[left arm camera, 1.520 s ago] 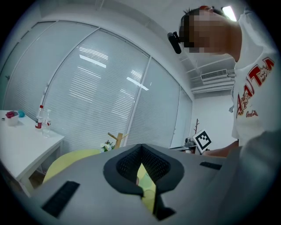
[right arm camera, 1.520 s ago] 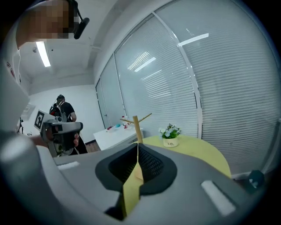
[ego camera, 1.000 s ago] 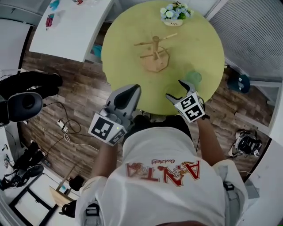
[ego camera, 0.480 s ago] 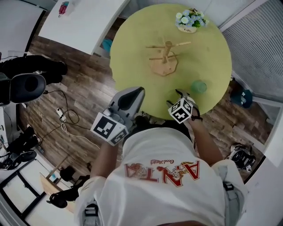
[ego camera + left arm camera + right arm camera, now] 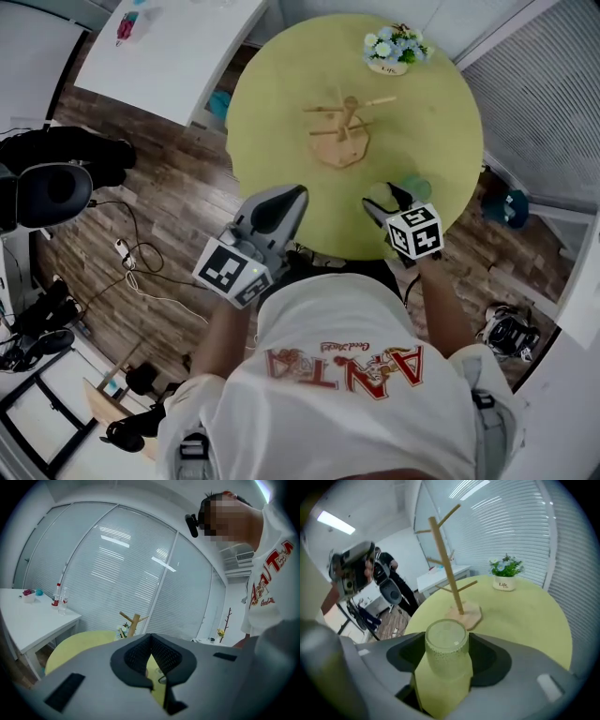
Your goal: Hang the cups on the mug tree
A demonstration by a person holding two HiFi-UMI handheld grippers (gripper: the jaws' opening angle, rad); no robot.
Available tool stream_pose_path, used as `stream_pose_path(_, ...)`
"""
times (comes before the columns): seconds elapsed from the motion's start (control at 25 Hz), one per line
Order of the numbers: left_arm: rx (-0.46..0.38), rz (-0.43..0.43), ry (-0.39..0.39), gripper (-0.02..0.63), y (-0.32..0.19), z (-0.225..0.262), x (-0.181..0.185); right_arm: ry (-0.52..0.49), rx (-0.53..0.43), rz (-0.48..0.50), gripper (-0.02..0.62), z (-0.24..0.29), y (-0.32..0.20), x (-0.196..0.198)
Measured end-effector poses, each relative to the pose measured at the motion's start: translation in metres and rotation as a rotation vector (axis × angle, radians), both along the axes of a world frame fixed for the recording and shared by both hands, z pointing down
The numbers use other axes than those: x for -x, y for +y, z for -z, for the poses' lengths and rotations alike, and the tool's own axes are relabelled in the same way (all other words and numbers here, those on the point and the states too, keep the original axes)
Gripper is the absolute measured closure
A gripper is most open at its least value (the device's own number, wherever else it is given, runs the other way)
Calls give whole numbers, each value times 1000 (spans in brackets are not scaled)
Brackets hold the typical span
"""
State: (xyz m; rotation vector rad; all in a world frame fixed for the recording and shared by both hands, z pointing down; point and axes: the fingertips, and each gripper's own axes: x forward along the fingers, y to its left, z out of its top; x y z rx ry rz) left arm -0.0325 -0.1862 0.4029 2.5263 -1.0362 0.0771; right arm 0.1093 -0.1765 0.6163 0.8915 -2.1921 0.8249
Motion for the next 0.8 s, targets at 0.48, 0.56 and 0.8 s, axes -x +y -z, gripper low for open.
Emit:
stream_pose_path(0.48,6,7,27,597,2,-1,-5,-464,57,-403,333,65,-91,-61)
stream_pose_path(0.56,12,16,31,597,3,-2,-2,-529,81,-438,333,68,-101,-64)
stream_pose_path(0.8,32,33,40,597,7,-5,2,-701,109,-594,333,69,-137,-87)
